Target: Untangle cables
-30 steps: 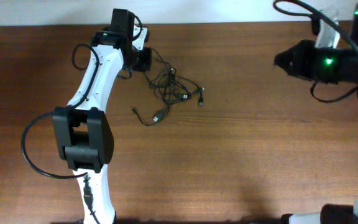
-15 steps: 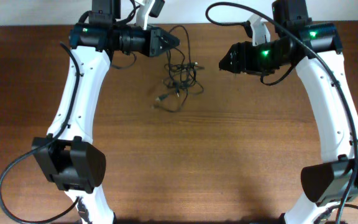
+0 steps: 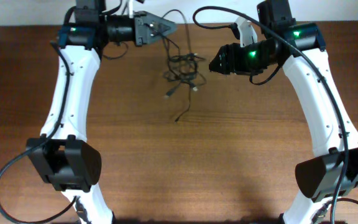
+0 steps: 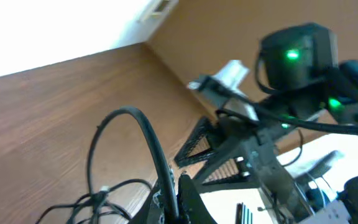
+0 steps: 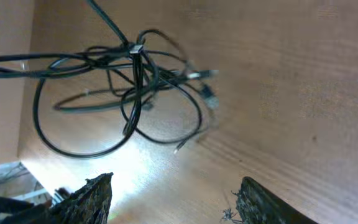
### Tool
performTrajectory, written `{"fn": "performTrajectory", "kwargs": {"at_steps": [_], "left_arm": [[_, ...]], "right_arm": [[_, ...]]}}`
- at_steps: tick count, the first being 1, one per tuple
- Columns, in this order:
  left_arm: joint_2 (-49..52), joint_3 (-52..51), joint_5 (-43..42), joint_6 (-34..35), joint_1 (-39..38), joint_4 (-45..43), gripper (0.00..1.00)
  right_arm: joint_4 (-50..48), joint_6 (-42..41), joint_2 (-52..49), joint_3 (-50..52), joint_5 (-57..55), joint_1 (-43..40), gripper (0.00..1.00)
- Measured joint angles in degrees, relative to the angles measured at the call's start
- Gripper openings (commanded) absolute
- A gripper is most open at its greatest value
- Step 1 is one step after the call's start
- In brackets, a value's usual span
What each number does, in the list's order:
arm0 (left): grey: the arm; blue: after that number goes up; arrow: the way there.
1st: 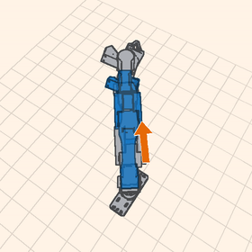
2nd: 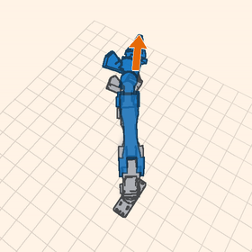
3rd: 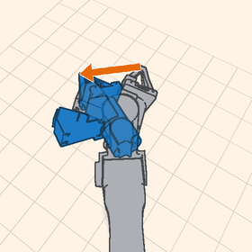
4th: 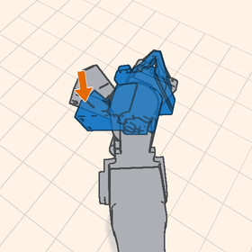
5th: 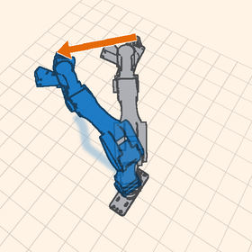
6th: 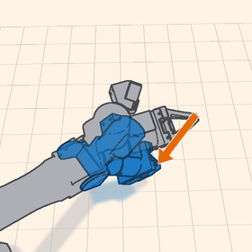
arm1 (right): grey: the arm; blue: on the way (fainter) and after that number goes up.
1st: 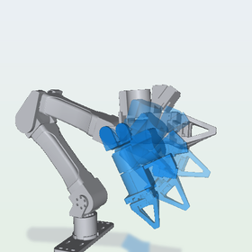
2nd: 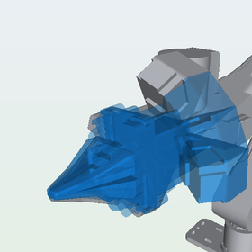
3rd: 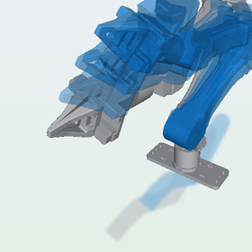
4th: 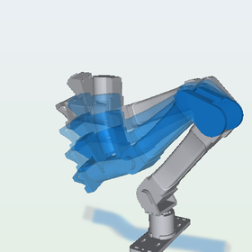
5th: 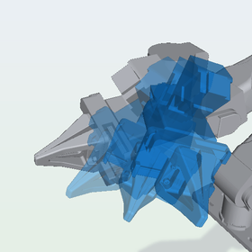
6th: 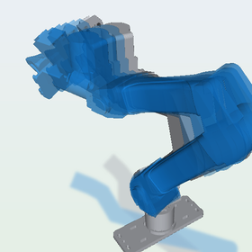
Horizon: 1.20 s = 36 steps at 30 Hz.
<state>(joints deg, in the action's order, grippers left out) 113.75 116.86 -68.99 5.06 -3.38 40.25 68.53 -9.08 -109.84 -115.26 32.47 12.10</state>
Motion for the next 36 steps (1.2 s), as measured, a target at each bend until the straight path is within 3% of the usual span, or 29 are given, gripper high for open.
{"fn": "performTrajectory", "kwargs": {"at_steps": [9,21,27,32,36], "left_arm": [[0.0,0.0,-2.6,0.6,-1.4,3.0,0.0],[0.0,0.0,-9.4,1.5,-4.0,2.9,0.0],[0.0,0.0,-10.3,1.5,-9.4,2.8,0.0],[0.0,0.0,-8.9,1.9,-12.8,2.8,0.0],[0.0,0.0,-8.0,1.9,-12.2,2.8,0.0]], "right_arm": [[-17.0,-1.1,0.0,0.0,4.0,1.2,0.66],[-20.7,-7.5,-1.0,0.0,1.7,3.1,0.66],[-23.2,-12.2,-1.4,0.0,-1.3,3.1,0.65],[-22.8,-17.6,-2.6,0.0,-6.9,2.1,0.5],[-17.8,-19.1,-2.6,0.0,-9.0,-2.7,0.44]]}}
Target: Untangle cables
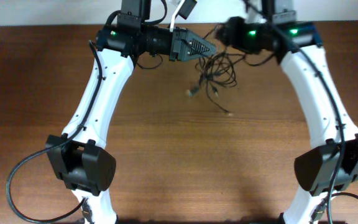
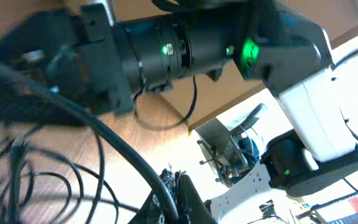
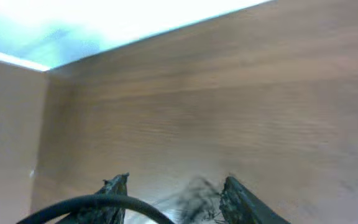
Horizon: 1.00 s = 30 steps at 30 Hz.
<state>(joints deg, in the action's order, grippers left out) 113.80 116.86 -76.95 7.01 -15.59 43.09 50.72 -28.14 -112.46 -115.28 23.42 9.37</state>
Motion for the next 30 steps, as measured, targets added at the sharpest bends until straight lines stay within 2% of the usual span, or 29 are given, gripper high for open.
{"fn": "performTrajectory", "kwargs": {"at_steps": [6,10,17,21,25,27,30], "left_arm": [[1.6,-0.4,3.2,0.2,0.1,0.0,0.0],[2.3,-0.6,4.3,0.2,0.1,0.0,0.0],[2.3,-0.6,6.8,0.1,2.4,0.7,0.01],[1.4,-0.5,10.5,-0.3,5.2,5.5,0.06],[1.0,-0.3,18.5,-1.4,7.5,11.3,0.08],[1.0,-0.3,21.4,-1.9,7.5,12.6,0.08],[1.0,-0.3,23.5,-2.2,7.2,12.9,0.08]], "right_arm": [[12.2,-0.3,0.1,-0.4,0.7,-8.6,0.19],[17.4,1.9,0.4,-0.4,5.2,-13.4,0.11],[20.0,11.7,0.4,-0.4,8.8,-14.2,0.11],[22.2,11.8,-0.6,-0.3,-3.5,-15.1,0.12],[23.6,9.0,-1.1,0.0,-16.5,-15.7,0.13],[23.4,9.9,-1.1,0.1,-16.2,-16.0,0.2],[22.1,15.0,-1.1,0.1,-9.3,-15.6,0.41]]}}
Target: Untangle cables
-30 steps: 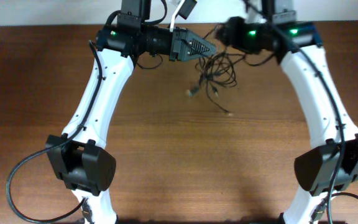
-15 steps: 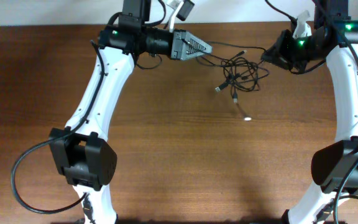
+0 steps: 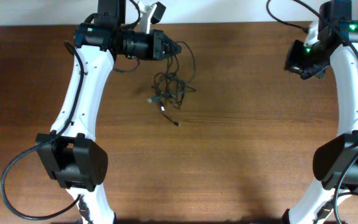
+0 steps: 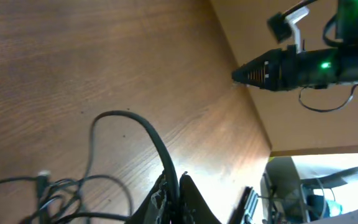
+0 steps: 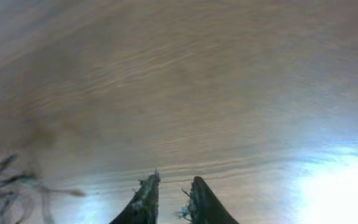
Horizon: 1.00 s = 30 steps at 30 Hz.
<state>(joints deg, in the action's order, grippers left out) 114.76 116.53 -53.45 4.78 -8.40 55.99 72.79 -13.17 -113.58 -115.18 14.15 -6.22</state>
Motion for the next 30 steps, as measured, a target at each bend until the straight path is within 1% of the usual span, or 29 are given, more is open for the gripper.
{"fn": "performTrajectory", "kwargs": {"at_steps": [1,4,5,6,8,9,11,13,15,19,22,26,27,28,30], "left_arm": [[0.0,0.0,0.4,-0.2,-0.3,0.0,0.07],[0.0,0.0,0.6,-0.4,-1.0,0.0,0.06],[0.0,0.0,0.5,-0.5,-1.2,0.0,0.06],[0.0,0.0,0.2,-0.5,-1.2,0.0,0.06],[0.0,0.0,-0.7,-0.5,-1.2,0.0,0.06],[0.0,0.0,-2.1,-0.5,-1.2,0.0,0.07],[0.0,0.0,-4.9,-0.5,-1.2,0.0,0.06],[0.0,0.0,-9.7,-0.7,-1.2,-0.7,0.06],[0.0,0.0,-12.9,-0.7,-1.2,-1.2,0.06],[0.0,0.0,-17.2,-0.7,-1.2,-1.3,0.04],[0.0,0.0,-19.9,-0.7,-1.2,-1.6,0.01],[0.0,0.0,-21.4,-0.7,0.0,-2.0,0.0],[0.0,0.0,-21.0,-0.7,0.8,-2.0,0.0],[0.0,0.0,-20.1,-0.6,1.6,-2.0,0.0],[0.1,-0.2,-16.9,-0.6,3.4,-2.0,0.0]], "right_arm": [[-0.6,1.6,0.0,0.0,2.4,1.0,0.51],[-2.9,3.8,0.0,0.0,5.8,5.8,0.68],[-3.8,4.3,0.0,0.0,6.5,8.0,0.71],[-4.9,4.7,0.0,0.1,7.1,10.5,0.72],[-7.1,4.6,-0.1,0.1,7.7,14.9,0.72],[-8.4,3.7,-0.1,0.1,7.6,17.4,0.74],[-10.1,0.8,-0.6,0.2,6.2,20.0,0.75],[-12.4,-2.9,-2.6,0.2,5.3,21.7,0.75],[-15.2,-4.7,-5.4,0.2,5.6,22.7,0.75],[-17.7,-9.9,-11.8,0.3,4.8,24.6,0.77],[-19.4,-15.9,-13.6,0.3,1.7,24.8,0.77],[-18.3,-18.6,-13.6,0.3,-1.0,23.0,0.75],[-17.3,-18.6,-13.6,0.3,-1.2,22.3,0.74],[-15.4,-18.5,-13.6,0.2,-1.3,21.7,0.7],[-10.3,-16.4,-13.4,-0.5,-0.8,20.3,0.66]]}}
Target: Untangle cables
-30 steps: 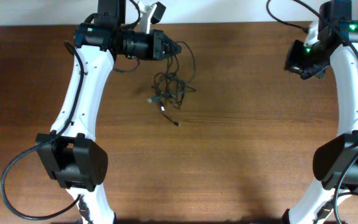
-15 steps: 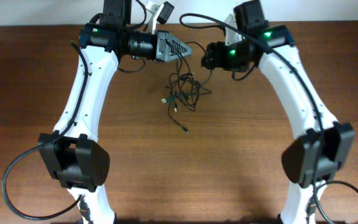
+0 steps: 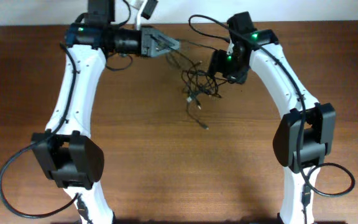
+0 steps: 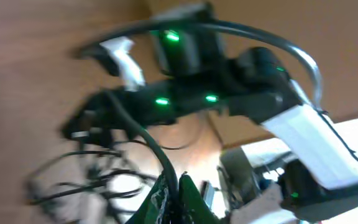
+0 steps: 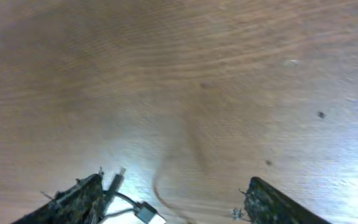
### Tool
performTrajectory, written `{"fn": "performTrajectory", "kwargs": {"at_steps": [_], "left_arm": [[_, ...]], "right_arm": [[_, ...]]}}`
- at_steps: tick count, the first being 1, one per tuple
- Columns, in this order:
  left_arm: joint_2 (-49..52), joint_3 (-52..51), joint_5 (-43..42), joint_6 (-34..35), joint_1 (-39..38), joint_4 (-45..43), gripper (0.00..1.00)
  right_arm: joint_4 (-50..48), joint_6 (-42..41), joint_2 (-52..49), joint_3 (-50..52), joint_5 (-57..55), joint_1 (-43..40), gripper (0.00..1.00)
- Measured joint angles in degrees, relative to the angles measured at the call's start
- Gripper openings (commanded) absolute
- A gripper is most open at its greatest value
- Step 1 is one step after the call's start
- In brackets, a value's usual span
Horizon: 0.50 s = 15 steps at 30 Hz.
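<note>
A tangle of thin black cables (image 3: 197, 81) hangs and lies at the back middle of the table, with a loose end (image 3: 202, 126) trailing toward the front. My left gripper (image 3: 174, 45) is just left of it and above it, shut on one black cable (image 4: 143, 140); the fingers (image 4: 185, 194) pinch the strand. My right gripper (image 3: 218, 64) sits against the right side of the tangle. Its fingers (image 5: 79, 199) are spread wide, with a USB plug (image 5: 143, 212) lying between them, untouched.
The brown wooden table (image 3: 166, 162) ends at a white wall along the back edge (image 3: 328, 23). Both arm bases (image 3: 67, 162) stand at the front corners. The right arm's own thick cable (image 3: 207, 22) loops above the tangle.
My right gripper was at the far right of the table with fingers nearly together; now it is open beside the tangle. The left gripper and the tangle have shifted right.
First my left gripper held a cable at the back and my right gripper was open beside the tangle. Then both grippers were close together at the back centre. Then the right one was far right, the tangle left of centre. Now it is back at the tangle.
</note>
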<state>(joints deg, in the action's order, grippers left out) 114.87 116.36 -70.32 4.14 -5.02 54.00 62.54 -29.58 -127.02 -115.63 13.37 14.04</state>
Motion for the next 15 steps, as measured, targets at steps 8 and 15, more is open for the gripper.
{"fn": "performTrajectory", "kwargs": {"at_steps": [8,15], "left_arm": [[0.2,-0.2,11.1,0.0,2.3,1.6,0.0],[-0.2,-0.2,20.5,0.0,9.2,3.3,0.0]], "right_arm": [[9.4,8.9,0.6,-0.5,3.8,-4.9,0.58],[11.5,6.4,-1.2,0.7,-10.4,-20.4,0.57]]}}
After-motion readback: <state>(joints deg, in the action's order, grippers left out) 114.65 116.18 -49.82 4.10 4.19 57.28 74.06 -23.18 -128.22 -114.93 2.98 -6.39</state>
